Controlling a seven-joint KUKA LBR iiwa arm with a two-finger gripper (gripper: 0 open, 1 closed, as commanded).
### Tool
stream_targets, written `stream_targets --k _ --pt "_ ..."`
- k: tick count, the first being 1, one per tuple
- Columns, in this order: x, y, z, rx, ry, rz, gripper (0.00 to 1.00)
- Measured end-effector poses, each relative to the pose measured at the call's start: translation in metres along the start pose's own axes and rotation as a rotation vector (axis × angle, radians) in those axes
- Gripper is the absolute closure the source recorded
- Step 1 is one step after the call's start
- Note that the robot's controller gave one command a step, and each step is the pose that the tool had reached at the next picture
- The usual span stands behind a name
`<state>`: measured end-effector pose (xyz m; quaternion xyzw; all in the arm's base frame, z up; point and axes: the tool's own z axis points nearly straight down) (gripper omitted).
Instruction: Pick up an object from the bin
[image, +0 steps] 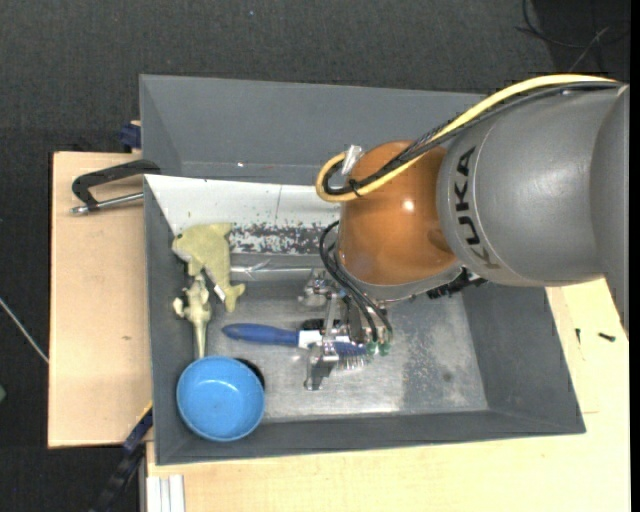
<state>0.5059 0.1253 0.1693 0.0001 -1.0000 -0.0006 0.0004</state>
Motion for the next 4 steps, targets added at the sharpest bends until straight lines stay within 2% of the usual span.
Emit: stream_targets --k 1,2,3,4 --pt "-0.026 -0.035 0.017 0.001 -0.006 -0.188 0.0" --pt "-0.06 -0.07 0.098 -0.002 -0.005 -0.313 0.0" --pt "-0.064 -0.067 0.093 -0.002 -0.022 -0.313 1.0" --pt "-0.083 -0.053 -0.029 0.001 -0.015 -0.344 1.0"
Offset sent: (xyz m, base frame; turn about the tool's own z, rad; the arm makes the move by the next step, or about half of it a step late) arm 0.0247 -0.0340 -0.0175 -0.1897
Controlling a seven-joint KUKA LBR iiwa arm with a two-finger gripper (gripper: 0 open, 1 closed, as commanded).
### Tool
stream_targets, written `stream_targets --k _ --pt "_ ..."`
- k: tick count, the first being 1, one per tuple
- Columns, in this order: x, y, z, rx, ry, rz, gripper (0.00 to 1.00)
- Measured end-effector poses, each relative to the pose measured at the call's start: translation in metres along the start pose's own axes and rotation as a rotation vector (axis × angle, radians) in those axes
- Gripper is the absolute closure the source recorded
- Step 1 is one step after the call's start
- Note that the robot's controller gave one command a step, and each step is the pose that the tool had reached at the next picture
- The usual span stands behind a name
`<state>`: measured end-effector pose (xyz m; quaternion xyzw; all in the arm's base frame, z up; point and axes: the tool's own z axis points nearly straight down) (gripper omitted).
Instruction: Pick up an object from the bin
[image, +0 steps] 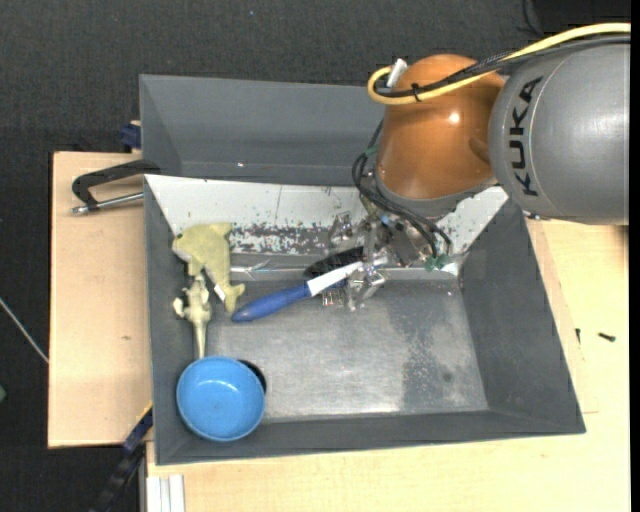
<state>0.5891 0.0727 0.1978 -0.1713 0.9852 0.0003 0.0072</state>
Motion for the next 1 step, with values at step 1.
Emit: stream_targets --k 1 --pt "0.0265 -0.0009 -0.0672 -0.001 0.004 -0.357 1.0"
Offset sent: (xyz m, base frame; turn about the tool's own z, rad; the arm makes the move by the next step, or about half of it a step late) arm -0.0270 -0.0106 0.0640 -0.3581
